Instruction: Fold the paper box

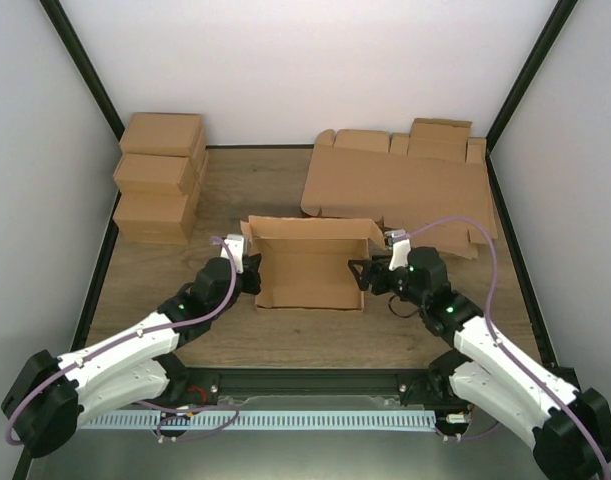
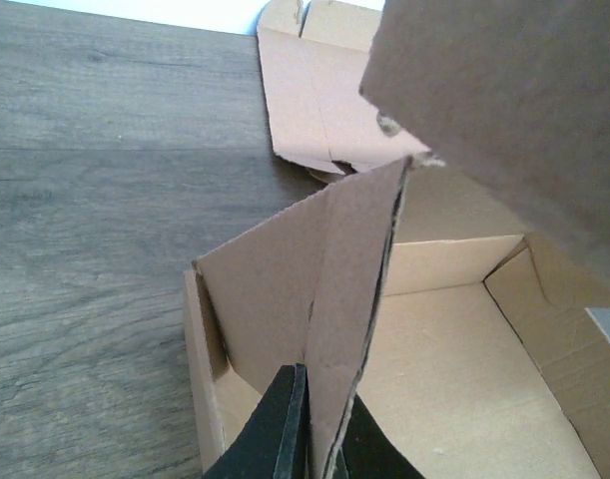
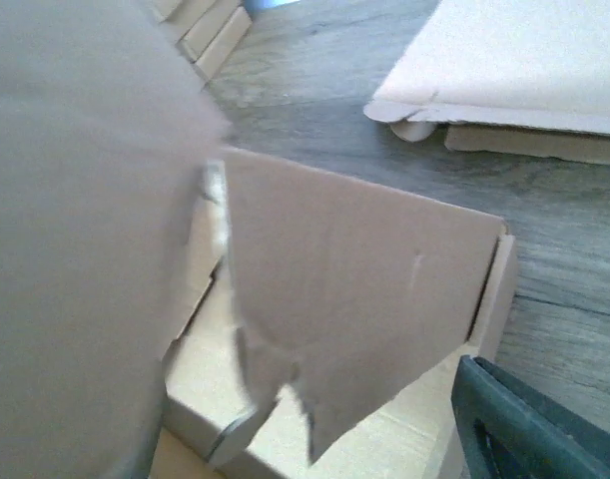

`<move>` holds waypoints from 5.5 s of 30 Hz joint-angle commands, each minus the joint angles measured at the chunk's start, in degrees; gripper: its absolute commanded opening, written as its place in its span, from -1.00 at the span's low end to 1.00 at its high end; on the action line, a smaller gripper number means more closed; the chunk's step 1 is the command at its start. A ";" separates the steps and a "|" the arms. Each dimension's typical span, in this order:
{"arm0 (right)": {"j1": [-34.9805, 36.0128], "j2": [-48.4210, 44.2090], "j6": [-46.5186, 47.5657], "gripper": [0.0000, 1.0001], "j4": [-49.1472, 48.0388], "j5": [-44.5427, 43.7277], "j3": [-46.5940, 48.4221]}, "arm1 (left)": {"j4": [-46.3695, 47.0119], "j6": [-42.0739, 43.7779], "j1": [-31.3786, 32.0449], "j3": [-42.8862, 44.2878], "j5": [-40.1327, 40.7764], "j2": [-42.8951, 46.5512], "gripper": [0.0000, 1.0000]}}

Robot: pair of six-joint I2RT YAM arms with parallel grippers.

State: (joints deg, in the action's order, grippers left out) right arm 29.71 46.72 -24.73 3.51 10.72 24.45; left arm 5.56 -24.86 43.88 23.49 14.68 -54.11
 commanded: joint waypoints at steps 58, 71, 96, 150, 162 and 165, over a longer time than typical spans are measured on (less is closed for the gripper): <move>-3.96 38.12 4.43 0.51 13.13 27.33 26.37 | -55.41 -21.36 0.85 31.53 -5.02 5.76 0.70; -3.96 39.33 4.15 0.43 8.16 23.90 15.87 | -44.47 -4.55 -10.79 33.40 -19.66 -12.90 0.81; -3.96 9.49 -3.64 0.69 19.96 9.54 10.98 | -33.11 -0.20 -12.19 23.95 -22.17 -24.69 0.79; 0.05 23.94 -1.97 0.88 21.19 4.83 16.78 | -34.43 -17.42 -12.15 12.34 -12.62 -3.05 0.89; -1.94 22.34 8.78 0.83 11.79 5.57 17.91 | -37.33 -13.73 -12.22 13.11 -11.94 4.09 0.95; -2.42 27.26 11.54 0.80 11.69 8.54 21.24 | -37.25 -12.35 -12.15 12.68 -14.82 4.25 0.95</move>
State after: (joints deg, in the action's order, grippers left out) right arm 28.08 69.95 -19.64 18.85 16.10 40.80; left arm -31.31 -39.77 31.59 36.36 2.66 -50.54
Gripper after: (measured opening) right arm 0.906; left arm 0.975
